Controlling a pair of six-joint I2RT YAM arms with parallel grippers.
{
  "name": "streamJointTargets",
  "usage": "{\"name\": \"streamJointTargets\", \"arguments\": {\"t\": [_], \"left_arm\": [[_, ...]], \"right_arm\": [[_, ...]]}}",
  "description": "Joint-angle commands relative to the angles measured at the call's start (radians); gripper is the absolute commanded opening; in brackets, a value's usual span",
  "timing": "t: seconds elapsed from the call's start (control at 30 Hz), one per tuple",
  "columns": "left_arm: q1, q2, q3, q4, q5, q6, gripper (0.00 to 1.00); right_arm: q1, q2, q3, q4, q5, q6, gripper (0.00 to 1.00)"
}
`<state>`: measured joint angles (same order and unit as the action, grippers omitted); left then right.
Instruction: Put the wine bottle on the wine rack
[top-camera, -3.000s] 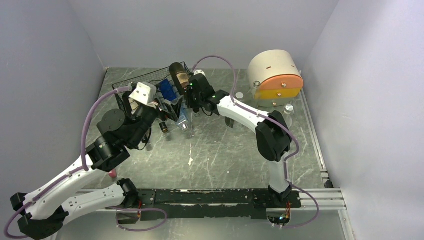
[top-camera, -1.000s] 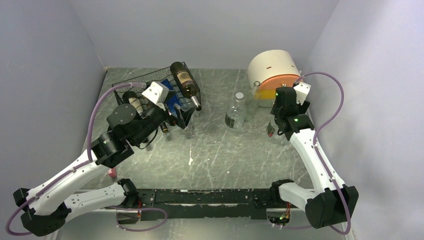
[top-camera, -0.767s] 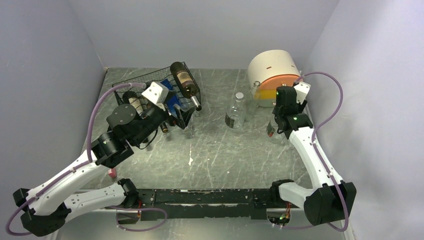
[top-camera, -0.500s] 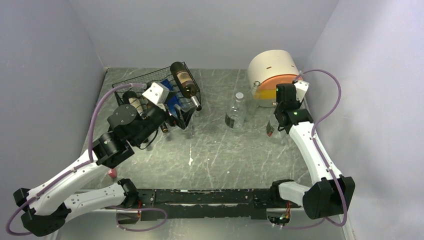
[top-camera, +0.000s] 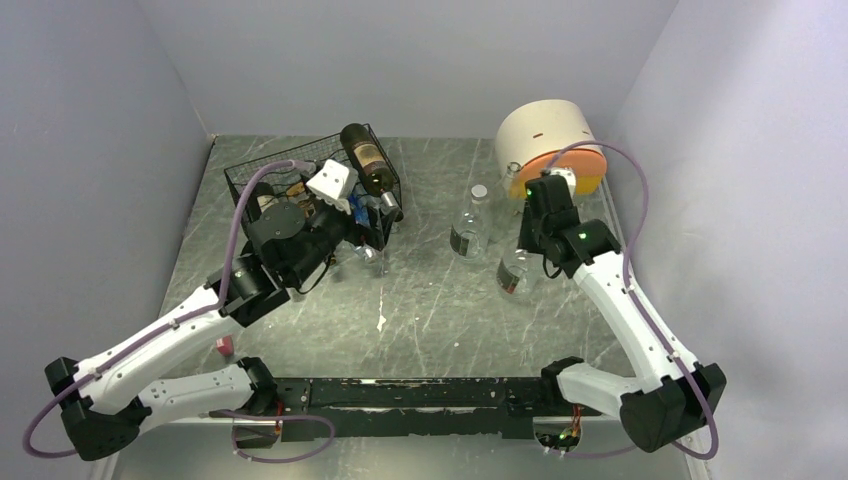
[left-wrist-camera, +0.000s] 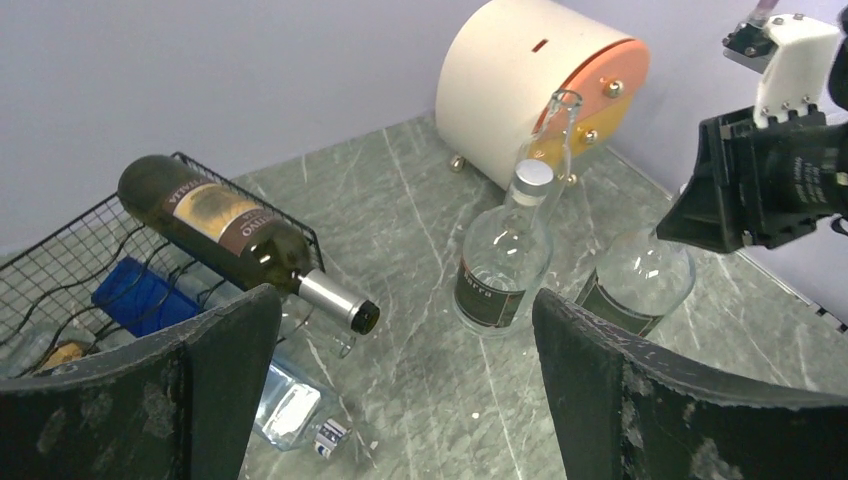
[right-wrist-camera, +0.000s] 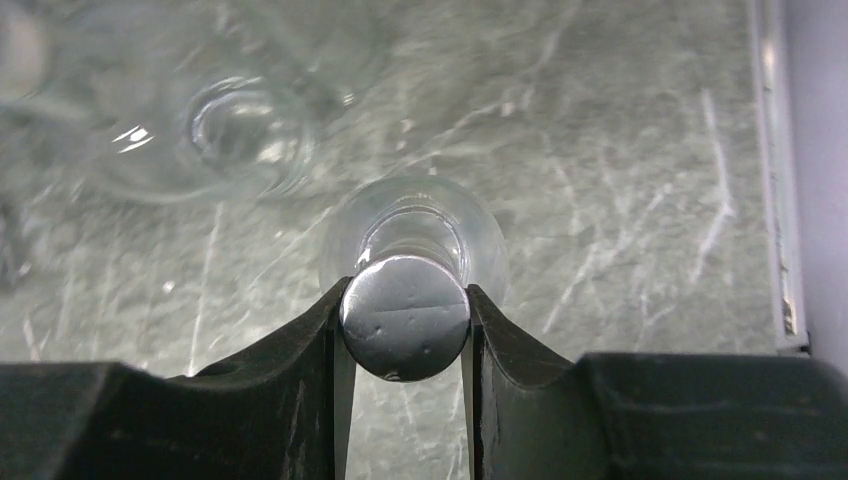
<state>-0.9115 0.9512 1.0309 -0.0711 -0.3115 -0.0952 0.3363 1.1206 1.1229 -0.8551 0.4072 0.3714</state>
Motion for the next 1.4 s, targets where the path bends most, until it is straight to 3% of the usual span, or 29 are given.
{"name": "streamJointTargets", "arguments": {"t": [0.0,0.37,0.7,1.07,1.37], "left_arm": [[-0.001,0.023,0.004,0.025,-0.068,-0.036,0.99],[0.034,0.054,0.01,-0.068,-0.117,-0.136,0.99],[0.191,0.052,-0.08,-0.144,0.122,-0.337,0.99],[0.238,0.155,-0.151,-0.142,0.274,-0.466,0.99],[0.241,0.168,-0.201,-0.218,0.242,-0.531,0.99]], "right_arm": [[0.076,-0.029,0.045,0.015,-0.148,-0.033,0.02],[0.137,-0.055,-0.051,0.374,-0.631,-0.004,0.0],[0.314,-0.108,-0.316,0.77,-0.549,0.047,0.0],[0.398,-0.255,-0.57,0.787,-0.612,0.057,0.0],[0.47,-0.299,-0.694,0.829,-0.579,0.09,0.0]]}}
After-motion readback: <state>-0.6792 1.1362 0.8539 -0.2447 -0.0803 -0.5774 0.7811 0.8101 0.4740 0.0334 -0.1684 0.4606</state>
